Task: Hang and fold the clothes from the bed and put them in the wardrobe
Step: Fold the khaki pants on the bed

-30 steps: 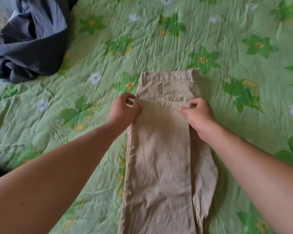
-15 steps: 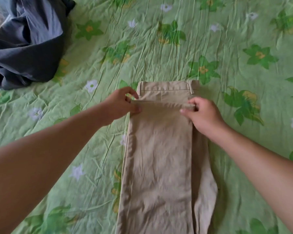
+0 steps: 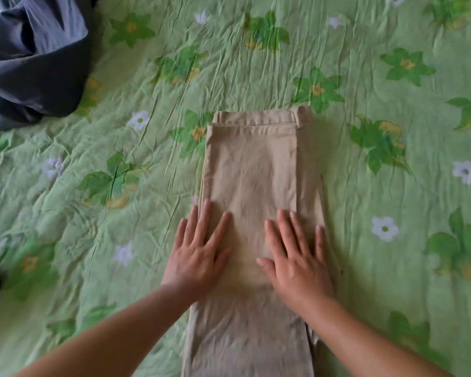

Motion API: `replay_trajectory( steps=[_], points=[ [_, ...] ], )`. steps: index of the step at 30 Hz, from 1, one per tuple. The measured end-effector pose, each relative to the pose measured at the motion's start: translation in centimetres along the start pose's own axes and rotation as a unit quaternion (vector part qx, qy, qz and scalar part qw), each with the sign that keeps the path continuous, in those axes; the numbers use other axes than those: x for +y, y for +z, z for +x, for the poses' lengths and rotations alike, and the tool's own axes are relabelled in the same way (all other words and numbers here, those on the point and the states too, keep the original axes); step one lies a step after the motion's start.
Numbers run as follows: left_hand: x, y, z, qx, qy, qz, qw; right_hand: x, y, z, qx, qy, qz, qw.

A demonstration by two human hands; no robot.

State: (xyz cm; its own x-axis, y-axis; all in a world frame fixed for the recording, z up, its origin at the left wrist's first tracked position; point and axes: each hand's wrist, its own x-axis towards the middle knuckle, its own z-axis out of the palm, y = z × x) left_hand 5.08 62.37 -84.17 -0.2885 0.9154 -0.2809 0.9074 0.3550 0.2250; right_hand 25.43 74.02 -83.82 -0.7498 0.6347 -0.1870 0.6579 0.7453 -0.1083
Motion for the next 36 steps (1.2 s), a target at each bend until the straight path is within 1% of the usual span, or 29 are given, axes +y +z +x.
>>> replay_trajectory(
  steps=[3,6,9,11,13,15,16,17,18,19,20,21,22,23,24,25,26,27,28,29,30,31,32,33,34,35,36],
  points=[
    [0.5,1.9,-4.9,0.021,0.001,-0.027,0.999,-0.8,2.2,-4.6,-0.003,0.001,0.012,1.000],
    [1.3,3.3,-9.5,0.001,0.014,-0.010,1.000,-1.6,3.3,-8.8,-0.028,-0.019,0.011,0.999],
    [1.4,3.8,-13.3,-0.023,0.024,0.013,0.999,-2.0,3.4,-12.0,-0.044,-0.019,0.005,0.999],
    [1.9,3.9,-15.4,-0.038,0.008,0.006,0.999,-2.3,3.4,-14.0,-0.041,0.007,0.015,0.999],
    [2.6,3.7,-17.0,-0.057,-0.034,-0.023,0.998,-2.8,3.1,-15.7,-0.022,0.050,0.051,0.997],
    [3.2,3.3,-17.9,-0.077,-0.093,-0.100,0.988,-3.6,2.4,-16.8,-0.004,0.106,0.096,0.990],
    [3.4,2.7,-17.9,-0.061,-0.123,-0.173,0.975,-3.9,1.9,-17.0,0.002,0.147,0.118,0.982],
    [3.5,1.9,-17.7,-0.031,-0.161,-0.270,0.949,-4.2,1.4,-16.9,0.003,0.198,0.159,0.967],
    [3.4,0.8,-17.2,-0.019,-0.210,-0.382,0.900,-4.2,0.6,-16.5,-0.007,0.251,0.226,0.941],
    [3.1,-0.2,-16.4,-0.034,-0.256,-0.490,0.832,-3.8,-0.1,-15.9,-0.028,0.293,0.314,0.903],
    [2.7,-1.1,-15.6,-0.065,-0.292,-0.572,0.764,-3.2,-0.6,-15.4,-0.061,0.314,0.411,0.854],
    [2.1,-1.9,-15.1,-0.100,-0.303,-0.617,0.719,-2.3,-1.3,-14.9,-0.103,0.318,0.493,0.803],
    [1.6,-2.6,-14.6,-0.133,-0.287,-0.624,0.714,-1.2,-2.1,-14.5,-0.144,0.309,0.557,0.758],
    [1.1,-3.0,-14.2,-0.153,-0.253,-0.595,0.747,-0.3,-2.8,-14.4,-0.180,0.290,0.607,0.718],
    [0.6,-3.1,-13.9,-0.156,-0.209,-0.537,0.803,0.6,-3.4,-14.2,-0.209,0.261,0.639,0.693],
    [0.4,-3.2,-13.8,-0.139,-0.153,-0.457,0.865,1.3,-4.0,-14.1,-0.226,0.227,0.643,0.696],
    [0.3,-3.2,-13.8,-0.102,-0.093,-0.376,0.916,1.8,-4.3,-13.9,-0.223,0.187,0.609,0.737],
    [0.2,-3.1,-13.8,-0.048,-0.030,-0.301,0.952,2.1,-4.6,-13.7,-0.198,0.143,0.535,0.809],
    [0.0,-3.1,-13.8,0.008,0.028,-0.239,0.970,2.4,-4.8,-13.5,-0.147,0.094,0.437,0.882],
    [-0.2,-3.2,-13.8,0.048,0.072,-0.204,0.975,2.6,-5.2,-13.3,-0.083,0.046,0.346,0.933],
    [-0.4,-3.5,-13.5,0.076,0.096,-0.188,0.974,2.8,-5.5,-13.0,-0.013,-0.006,0.278,0.961],
    [-0.7,-3.9,-13.1,0.095,0.098,-0.188,0.973,3.1,-6.0,-12.6,0.048,-0.047,0.232,0.970],
    [-0.6,-4.4,-12.4,0.103,0.084,-0.195,0.972,3.4,-6.5,-12.1,0.096,-0.063,0.207,0.972],
    [-0.4,-5.1,-11.6,0.107,0.062,-0.215,0.969,3.7,-6.9,-11.4,0.119,-0.058,0.203,0.970],
    [-0.2,-6.0,-10.7,0.115,0.040,-0.259,0.958,4.0,-7.5,-10.5,0.113,-0.042,0.222,0.968],
    [-0.2,-6.9,-9.7,0.117,0.023,-0.331,0.936,4.3,-8.3,-9.4,0.092,-0.022,0.266,0.959],
    [-0.2,-8.1,-8.5,0.114,0.014,-0.398,0.910,4.6,-9.3,-8.1,0.067,0.003,0.333,0.941]
  ],
)
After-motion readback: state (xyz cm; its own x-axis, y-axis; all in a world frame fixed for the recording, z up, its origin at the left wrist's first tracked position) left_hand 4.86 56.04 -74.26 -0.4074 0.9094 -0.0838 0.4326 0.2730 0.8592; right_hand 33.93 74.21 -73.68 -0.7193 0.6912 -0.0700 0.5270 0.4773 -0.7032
